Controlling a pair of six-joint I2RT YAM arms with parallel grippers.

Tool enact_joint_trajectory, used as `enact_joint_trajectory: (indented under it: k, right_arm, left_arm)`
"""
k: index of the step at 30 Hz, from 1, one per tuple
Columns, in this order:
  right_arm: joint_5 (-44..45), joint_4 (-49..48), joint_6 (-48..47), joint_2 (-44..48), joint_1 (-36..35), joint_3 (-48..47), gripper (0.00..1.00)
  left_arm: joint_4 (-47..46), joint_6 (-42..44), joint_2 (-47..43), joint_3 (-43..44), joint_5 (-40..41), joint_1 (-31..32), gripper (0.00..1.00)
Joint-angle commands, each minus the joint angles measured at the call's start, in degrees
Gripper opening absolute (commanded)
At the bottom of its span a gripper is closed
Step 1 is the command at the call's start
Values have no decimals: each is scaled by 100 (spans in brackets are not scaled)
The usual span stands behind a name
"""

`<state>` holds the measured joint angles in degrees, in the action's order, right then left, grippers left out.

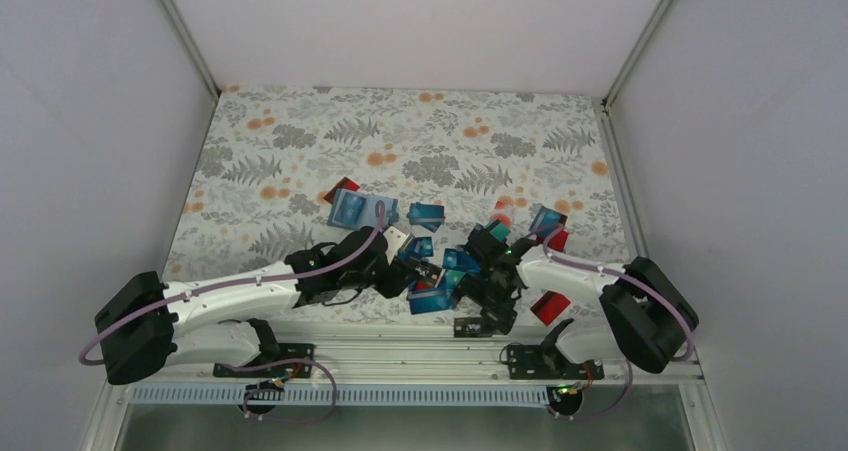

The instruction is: Put the credit cards into the card holder

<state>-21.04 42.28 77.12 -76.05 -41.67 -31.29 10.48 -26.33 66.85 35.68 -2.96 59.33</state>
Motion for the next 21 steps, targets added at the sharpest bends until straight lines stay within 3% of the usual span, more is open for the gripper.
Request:
enact_joint_trajectory:
  k: [1, 2, 7, 11, 16, 18, 21]
  right_arm:
    - [415, -288, 39, -215, -249, -309, 96]
    - [417, -271, 55, -199, -284, -283, 92]
    - [365, -209, 279, 37, -491, -86, 53]
    - [400, 28, 326, 201, -577, -135, 40]
    - [336, 80, 303, 299, -597, -137, 10]
    - [270, 38, 296, 286, -597, -115, 4]
    - [132, 9, 253, 264, -612, -104, 4]
  left_arm:
    - [65, 50, -89, 99, 137, -31, 46]
    - [52, 41, -93, 94, 135, -33, 45]
    - [14, 13, -85, 47, 116, -31, 46]
    - [36, 40, -54, 87, 109, -44, 46]
    - [20, 36, -15, 150, 107, -44, 45]
    - [13, 24, 10, 154, 114, -48, 45]
    - [15, 0, 39, 165, 111, -44, 45]
